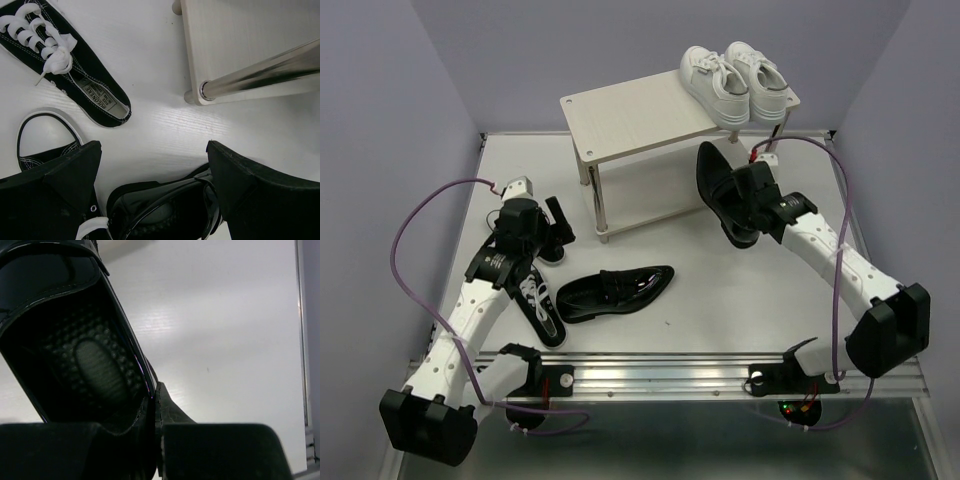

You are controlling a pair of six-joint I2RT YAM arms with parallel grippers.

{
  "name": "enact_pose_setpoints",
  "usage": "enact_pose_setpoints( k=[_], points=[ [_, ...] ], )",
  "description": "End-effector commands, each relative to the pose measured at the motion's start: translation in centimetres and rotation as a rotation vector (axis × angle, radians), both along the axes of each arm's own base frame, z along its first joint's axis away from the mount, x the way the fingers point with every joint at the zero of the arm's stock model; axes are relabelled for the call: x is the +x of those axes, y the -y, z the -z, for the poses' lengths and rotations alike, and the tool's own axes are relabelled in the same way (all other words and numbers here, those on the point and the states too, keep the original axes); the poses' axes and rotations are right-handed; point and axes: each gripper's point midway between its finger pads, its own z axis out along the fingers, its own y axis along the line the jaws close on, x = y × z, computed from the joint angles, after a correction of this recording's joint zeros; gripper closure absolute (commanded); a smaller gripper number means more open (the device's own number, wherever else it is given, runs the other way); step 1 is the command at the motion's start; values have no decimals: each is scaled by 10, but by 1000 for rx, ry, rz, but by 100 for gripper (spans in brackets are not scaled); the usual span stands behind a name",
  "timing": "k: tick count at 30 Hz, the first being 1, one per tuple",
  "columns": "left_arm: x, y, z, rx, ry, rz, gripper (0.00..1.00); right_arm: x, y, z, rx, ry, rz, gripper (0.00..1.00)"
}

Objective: Place and organize the shoes onto the shoe shelf

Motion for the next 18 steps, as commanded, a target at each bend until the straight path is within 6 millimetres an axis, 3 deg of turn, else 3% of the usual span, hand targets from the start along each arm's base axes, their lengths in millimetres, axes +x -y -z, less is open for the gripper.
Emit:
enact_pose_setpoints(
  k=[1, 10, 18],
  points=[
    [2, -3, -19, -1, 64, -14, 1, 65, -19, -76, 83, 303, -43, 99],
    [1, -6, -12, 8, 49, -25, 1, 121, -12, -84, 13, 381, -34, 99],
    [1, -8, -11, 19, 44, -34, 1, 134, 2, -72, 9, 410, -14, 99]
  ],
)
